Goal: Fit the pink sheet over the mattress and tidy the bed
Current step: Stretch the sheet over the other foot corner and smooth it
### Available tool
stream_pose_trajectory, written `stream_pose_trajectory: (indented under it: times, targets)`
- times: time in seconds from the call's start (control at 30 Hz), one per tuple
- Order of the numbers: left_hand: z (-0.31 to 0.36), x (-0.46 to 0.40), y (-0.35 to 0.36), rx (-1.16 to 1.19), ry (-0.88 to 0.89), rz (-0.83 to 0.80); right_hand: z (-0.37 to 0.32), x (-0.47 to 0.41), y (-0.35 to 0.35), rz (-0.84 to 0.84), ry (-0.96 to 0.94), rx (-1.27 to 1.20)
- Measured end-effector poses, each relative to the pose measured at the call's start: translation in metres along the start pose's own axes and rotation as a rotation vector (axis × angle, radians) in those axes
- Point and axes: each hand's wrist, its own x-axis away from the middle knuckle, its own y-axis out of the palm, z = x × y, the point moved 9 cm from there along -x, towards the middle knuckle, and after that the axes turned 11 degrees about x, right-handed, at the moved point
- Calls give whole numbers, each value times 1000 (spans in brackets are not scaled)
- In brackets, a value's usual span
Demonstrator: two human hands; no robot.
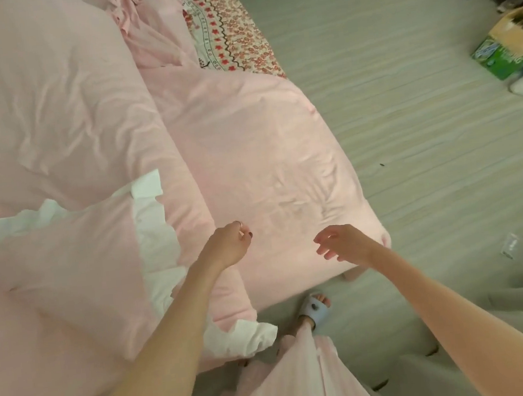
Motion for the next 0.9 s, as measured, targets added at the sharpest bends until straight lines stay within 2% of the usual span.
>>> stream_pose_trajectory:
  times: [0.1, 0.23, 0.43, 0.57, 0.9]
  targets:
    - [42, -22, 22, 163, 33, -9, -2, 6, -51, 0, -30, -84]
    - [114, -53, 38, 291, 58, 32, 5, 11, -142, 95, -42, -142]
    - [263, -93, 66, 402, 222, 11, 53, -4, -276, 284, -29, -247]
    - [316, -122, 69, 426, 271, 50, 70, -27, -317, 266, -49, -275]
    - [419, -224, 131, 486, 193, 130, 108, -108, -460, 131, -151, -255]
